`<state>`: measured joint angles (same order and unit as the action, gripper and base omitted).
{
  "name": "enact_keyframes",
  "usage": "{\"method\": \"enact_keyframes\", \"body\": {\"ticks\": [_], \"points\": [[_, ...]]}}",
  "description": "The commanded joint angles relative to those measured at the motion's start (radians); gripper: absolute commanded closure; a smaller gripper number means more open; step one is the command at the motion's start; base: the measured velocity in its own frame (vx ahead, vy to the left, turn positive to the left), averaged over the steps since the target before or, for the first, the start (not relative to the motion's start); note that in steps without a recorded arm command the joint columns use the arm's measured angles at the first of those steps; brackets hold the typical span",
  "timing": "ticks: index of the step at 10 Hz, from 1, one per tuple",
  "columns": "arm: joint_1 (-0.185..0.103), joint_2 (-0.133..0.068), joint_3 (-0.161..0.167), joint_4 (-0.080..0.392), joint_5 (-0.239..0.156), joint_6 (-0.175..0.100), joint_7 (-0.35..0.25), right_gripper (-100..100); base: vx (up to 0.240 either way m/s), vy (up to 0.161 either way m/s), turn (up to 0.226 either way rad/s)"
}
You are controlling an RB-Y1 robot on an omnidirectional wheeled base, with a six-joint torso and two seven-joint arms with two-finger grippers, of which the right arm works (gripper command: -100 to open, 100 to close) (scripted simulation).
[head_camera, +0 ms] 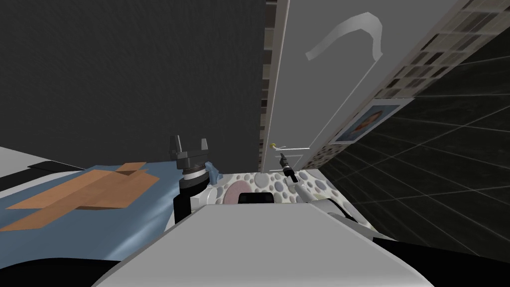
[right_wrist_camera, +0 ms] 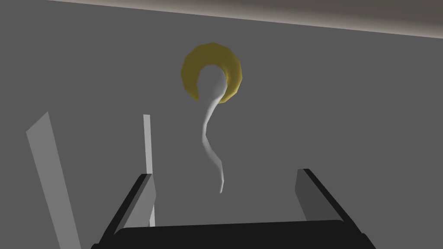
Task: Pull the door open
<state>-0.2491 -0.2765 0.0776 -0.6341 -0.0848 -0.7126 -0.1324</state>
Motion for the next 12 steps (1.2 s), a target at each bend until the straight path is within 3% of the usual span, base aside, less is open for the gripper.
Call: {"method": "enact_keyframes", "body": {"ticks": [1,2,6,7,8,10,11,12], "points": [[0.000,0.000,0.000,0.000,0.000,0.000,0.000,-100,0.042,-0.021,0.012],[0.013,-0.023,-0.009,0.011,-0.007,-0.013,-0.017,-100,0.124,0.049,0.118],[0.029,-0.050,-0.020,0.023,-0.016,-0.032,-0.036,-100,0.119,0.048,0.081],[0.048,-0.082,-0.033,0.038,-0.026,-0.054,-0.059,-100,0.135,0.065,0.243],[0.054,-0.093,-0.038,0.042,-0.029,-0.061,-0.067,-100,0.163,0.072,0.188],[0.054,-0.093,-0.038,0.042,-0.029,-0.061,-0.067,-100,0.070,0.015,0.002],[0.073,-0.123,-0.050,0.056,-0.039,-0.082,-0.089,-100,0.105,0.039,0.214],[0.083,-0.140,-0.057,0.064,-0.044,-0.094,-0.101,-100,0.205,0.035,0.228]]}}
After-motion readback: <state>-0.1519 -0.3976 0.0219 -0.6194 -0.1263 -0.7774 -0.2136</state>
